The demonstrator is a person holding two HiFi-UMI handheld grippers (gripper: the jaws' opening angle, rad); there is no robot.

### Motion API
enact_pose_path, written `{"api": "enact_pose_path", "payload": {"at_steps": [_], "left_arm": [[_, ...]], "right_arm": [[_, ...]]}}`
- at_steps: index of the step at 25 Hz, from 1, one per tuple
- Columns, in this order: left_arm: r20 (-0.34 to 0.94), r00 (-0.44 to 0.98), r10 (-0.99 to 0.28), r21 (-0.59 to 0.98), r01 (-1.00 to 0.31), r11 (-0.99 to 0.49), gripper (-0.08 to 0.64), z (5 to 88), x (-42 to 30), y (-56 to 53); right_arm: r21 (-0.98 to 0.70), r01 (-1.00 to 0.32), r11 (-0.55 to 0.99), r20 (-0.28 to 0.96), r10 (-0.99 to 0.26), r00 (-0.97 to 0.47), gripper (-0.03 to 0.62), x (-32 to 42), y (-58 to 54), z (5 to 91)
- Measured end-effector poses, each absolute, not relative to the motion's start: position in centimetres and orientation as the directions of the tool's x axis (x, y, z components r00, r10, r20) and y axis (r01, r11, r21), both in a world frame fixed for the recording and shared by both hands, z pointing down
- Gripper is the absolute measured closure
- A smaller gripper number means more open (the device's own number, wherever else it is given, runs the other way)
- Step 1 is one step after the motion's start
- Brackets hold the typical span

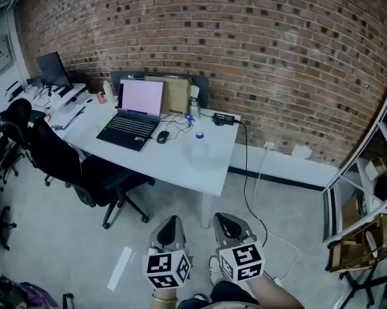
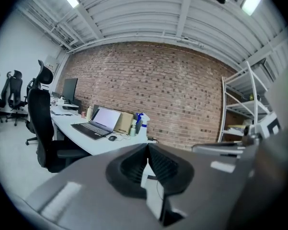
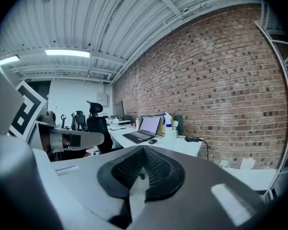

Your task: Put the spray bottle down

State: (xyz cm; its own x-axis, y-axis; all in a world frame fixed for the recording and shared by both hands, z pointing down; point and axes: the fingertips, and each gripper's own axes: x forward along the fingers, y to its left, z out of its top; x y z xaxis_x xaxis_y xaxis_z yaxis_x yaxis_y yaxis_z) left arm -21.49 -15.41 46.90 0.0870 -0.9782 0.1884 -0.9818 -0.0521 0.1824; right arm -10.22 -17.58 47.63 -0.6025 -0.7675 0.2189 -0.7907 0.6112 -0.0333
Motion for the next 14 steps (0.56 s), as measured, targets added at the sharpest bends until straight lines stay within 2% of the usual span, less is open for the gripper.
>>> {"api": "enact_pose_path", "payload": {"at_steps": [14], "left_arm": [[0.212,0.139,-0.967,0.16,-0.982,-0.106,0.552,46.7,-20.9,-12.5]], "right_arm": [[-0.019,-0.782,0.623,0.206,-0.763,-0.612,0.594,-11.0,-13.8,46.7]]}}
